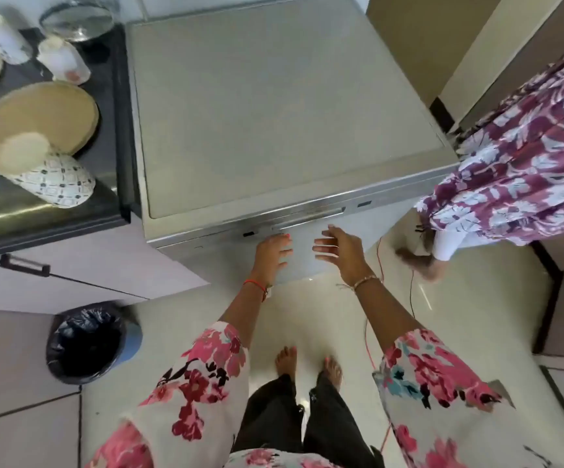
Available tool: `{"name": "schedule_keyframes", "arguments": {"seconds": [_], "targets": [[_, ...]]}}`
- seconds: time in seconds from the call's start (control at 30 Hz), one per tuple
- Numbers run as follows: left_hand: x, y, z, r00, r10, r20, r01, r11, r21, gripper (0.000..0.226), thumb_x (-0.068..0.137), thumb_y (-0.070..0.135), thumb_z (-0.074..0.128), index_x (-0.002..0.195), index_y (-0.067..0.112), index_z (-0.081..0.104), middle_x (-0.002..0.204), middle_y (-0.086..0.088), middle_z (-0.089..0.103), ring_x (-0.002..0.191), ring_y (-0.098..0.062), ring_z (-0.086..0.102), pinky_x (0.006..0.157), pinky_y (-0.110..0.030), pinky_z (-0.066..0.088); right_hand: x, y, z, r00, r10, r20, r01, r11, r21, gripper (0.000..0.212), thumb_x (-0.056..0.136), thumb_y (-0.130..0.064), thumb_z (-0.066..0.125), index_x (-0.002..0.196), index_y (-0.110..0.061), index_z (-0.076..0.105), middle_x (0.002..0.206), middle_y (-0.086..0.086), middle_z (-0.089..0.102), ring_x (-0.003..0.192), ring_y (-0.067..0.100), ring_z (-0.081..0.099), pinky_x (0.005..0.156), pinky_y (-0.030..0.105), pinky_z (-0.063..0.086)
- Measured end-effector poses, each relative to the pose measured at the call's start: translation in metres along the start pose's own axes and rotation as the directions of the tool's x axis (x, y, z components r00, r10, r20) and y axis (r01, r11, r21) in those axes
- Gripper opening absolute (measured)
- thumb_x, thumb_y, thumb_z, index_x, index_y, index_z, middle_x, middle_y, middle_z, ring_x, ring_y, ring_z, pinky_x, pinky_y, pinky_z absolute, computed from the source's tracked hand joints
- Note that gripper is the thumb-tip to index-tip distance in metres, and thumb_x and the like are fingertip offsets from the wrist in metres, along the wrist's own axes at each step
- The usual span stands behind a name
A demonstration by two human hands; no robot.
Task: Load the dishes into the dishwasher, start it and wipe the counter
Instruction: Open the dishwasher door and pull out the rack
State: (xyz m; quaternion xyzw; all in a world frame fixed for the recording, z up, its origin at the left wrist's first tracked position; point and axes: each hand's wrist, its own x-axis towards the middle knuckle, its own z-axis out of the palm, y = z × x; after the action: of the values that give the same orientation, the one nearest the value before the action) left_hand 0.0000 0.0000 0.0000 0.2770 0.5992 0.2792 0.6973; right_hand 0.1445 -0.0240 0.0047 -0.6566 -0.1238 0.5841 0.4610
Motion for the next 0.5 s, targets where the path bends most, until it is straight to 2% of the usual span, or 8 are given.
{"name": "schedule_keyframes", "arguments": {"seconds": [0.1,0.17,0.33,0.43,0.5], "targets": [[0.006,0.001,0.01,0.999,-0.038,0.007,0.039,0.983,-0.177,0.017,0.095,0.022,0.043,0.102,0.015,0.057,0.112,-0.005,0.06,0.103,-0.022,0.056,0.078,-0.028,0.045,0.016,-0.015,-0.002,0.984,0.094,0.151,-0.118,0.981,0.156,0.018,0.092,-0.023,0.053,0.09,-0.007,0.061,0.088,0.013,0.067,0.083,0.028,0.065,0.09,0.043,0.049],[0.007,0.0,0.019,0.999,-0.027,0.034,0.036,0.955,-0.293,0.017,0.096,0.022,0.04,0.098,0.017,0.057,0.109,-0.003,0.062,0.106,-0.022,0.056,0.085,-0.032,0.046,0.026,-0.018,-0.005,0.965,0.123,0.231,-0.177,0.957,0.23,0.016,0.092,-0.023,0.051,0.093,-0.01,0.06,0.089,0.01,0.069,0.089,0.028,0.066,0.097,0.044,0.045],[0.016,0.002,0.042,0.999,0.038,-0.018,-0.041,0.818,-0.573,0.014,0.092,0.012,0.05,0.084,0.018,0.059,0.101,-0.002,0.061,0.099,-0.015,0.058,0.088,-0.035,0.047,0.04,-0.029,-0.013,0.931,0.103,0.351,-0.255,0.872,0.419,0.014,0.09,-0.011,0.05,0.081,-0.009,0.06,0.075,0.009,0.067,0.084,0.026,0.065,0.096,0.044,0.047],[0.02,-0.006,0.049,0.997,0.068,-0.047,-0.082,0.767,-0.636,0.011,0.091,0.011,0.053,0.088,0.02,0.059,0.106,0.001,0.058,0.1,-0.012,0.057,0.088,-0.036,0.048,0.047,-0.027,-0.016,0.918,0.085,0.386,-0.267,0.853,0.448,0.016,0.088,-0.005,0.049,0.076,-0.008,0.06,0.073,0.011,0.066,0.082,0.024,0.063,0.089,0.043,0.052],[0.019,-0.007,0.054,0.993,0.103,-0.062,-0.118,0.744,-0.657,0.008,0.09,0.015,0.053,0.09,0.022,0.058,0.102,0.004,0.059,0.099,-0.009,0.056,0.087,-0.033,0.048,0.05,-0.025,-0.018,0.902,0.065,0.426,-0.264,0.865,0.427,0.016,0.087,-0.006,0.054,0.075,-0.009,0.065,0.076,0.01,0.067,0.082,0.022,0.065,0.086,0.04,0.054]]}}
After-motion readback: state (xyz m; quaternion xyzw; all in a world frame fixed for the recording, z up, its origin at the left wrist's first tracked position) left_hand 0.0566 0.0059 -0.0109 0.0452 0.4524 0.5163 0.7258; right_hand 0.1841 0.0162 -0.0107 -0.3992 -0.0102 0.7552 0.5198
